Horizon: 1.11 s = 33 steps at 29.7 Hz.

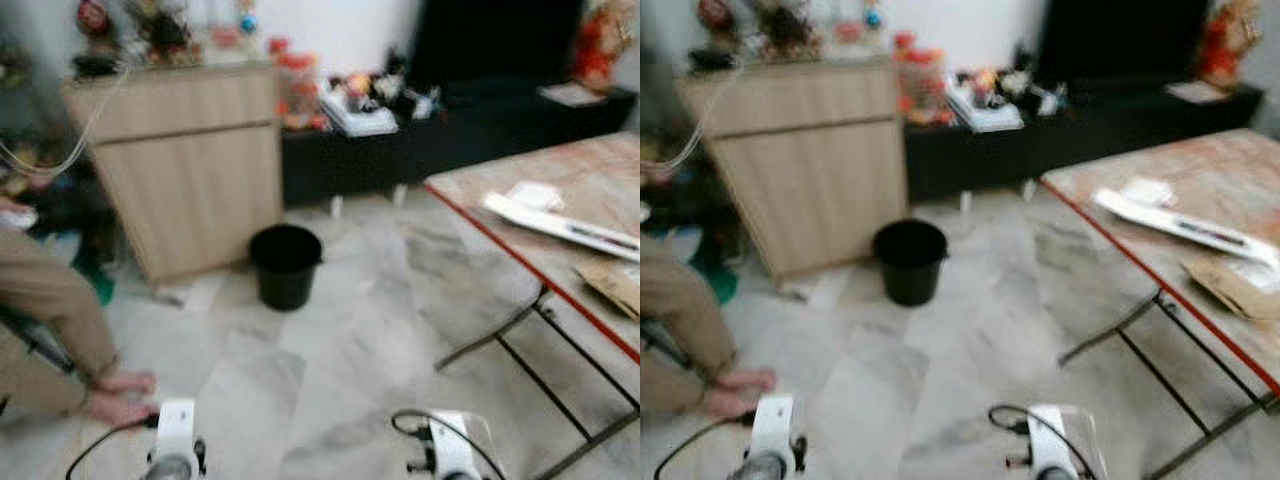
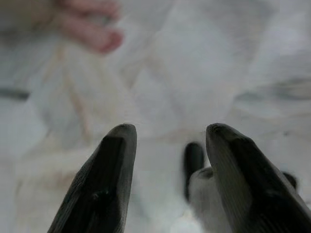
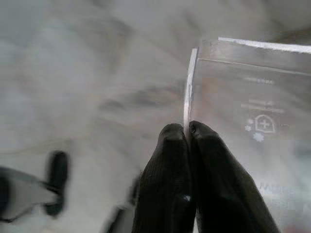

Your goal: Picking trash to rubbish bin

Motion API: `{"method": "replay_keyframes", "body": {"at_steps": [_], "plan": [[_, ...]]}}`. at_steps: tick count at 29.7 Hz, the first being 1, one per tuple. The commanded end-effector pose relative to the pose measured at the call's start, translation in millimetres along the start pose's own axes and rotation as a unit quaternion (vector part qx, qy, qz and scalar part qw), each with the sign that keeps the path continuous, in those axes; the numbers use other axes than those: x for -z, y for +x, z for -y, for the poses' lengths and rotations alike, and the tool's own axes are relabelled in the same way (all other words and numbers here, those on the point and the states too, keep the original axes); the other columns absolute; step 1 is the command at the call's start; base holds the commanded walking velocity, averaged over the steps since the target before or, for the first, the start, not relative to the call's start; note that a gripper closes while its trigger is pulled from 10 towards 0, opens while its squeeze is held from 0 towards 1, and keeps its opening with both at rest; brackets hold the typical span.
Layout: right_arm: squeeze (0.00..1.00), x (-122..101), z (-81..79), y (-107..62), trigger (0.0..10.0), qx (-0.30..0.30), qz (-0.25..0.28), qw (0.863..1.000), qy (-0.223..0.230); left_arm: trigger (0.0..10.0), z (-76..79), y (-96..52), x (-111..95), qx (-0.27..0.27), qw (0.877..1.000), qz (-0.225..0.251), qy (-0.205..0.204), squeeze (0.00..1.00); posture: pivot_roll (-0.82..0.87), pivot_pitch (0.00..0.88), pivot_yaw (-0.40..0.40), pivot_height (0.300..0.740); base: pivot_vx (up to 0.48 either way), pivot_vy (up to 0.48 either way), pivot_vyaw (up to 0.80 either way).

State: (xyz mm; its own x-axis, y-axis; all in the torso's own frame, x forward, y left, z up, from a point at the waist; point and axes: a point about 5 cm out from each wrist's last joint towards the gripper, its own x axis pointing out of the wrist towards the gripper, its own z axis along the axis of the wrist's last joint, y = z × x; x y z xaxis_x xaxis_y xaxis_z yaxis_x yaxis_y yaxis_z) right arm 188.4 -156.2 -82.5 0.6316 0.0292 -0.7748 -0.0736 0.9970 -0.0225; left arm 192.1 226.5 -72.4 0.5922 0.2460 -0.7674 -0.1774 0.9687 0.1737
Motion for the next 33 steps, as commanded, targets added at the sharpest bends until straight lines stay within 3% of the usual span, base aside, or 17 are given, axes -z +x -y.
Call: {"method": "replay_keyframes", "body": {"at_steps": [1,9,15,17,30,33], "plan": [[0.00,4.0,9.8,-1.6,10.0,0.017,-0.004,1.000,0.014,10.0,5.3,0.5,-3.3,0.006,1.000,0.003,0.003,0.00,-0.03,0.000,-0.036,0.740,0.311,0.000,0.00],[0.00,7.8,9.2,-2.4,10.0,0.015,-0.011,1.000,0.001,10.0,3.3,0.4,-2.8,0.004,1.000,0.003,0.004,0.00,-0.02,0.011,-0.034,0.740,0.311,0.000,0.00],[0.00,5.4,7.6,-1.9,10.0,0.018,-0.003,1.000,0.007,10.0,3.3,0.4,-2.6,0.008,1.000,0.004,0.018,0.00,-0.03,0.021,-0.023,0.740,0.318,0.000,0.72],[0.00,5.1,8.0,-1.9,10.0,0.023,-0.002,0.999,0.026,10.0,2.9,0.4,-2.7,0.008,1.000,0.004,0.018,0.00,-0.03,0.021,-0.023,0.740,0.326,0.000,0.00],[0.00,7.9,8.6,-2.6,10.0,0.026,-0.005,0.999,0.029,10.0,1.3,0.5,-3.7,0.007,1.000,0.007,0.022,0.00,-0.02,0.013,-0.017,0.740,0.324,0.000,0.00],[0.00,8.9,8.7,-2.8,10.0,0.025,-0.008,0.999,0.033,10.0,1.6,0.5,-3.6,0.008,1.000,0.007,0.024,0.00,-0.02,0.008,-0.015,0.740,0.330,0.000,-0.80]]}}
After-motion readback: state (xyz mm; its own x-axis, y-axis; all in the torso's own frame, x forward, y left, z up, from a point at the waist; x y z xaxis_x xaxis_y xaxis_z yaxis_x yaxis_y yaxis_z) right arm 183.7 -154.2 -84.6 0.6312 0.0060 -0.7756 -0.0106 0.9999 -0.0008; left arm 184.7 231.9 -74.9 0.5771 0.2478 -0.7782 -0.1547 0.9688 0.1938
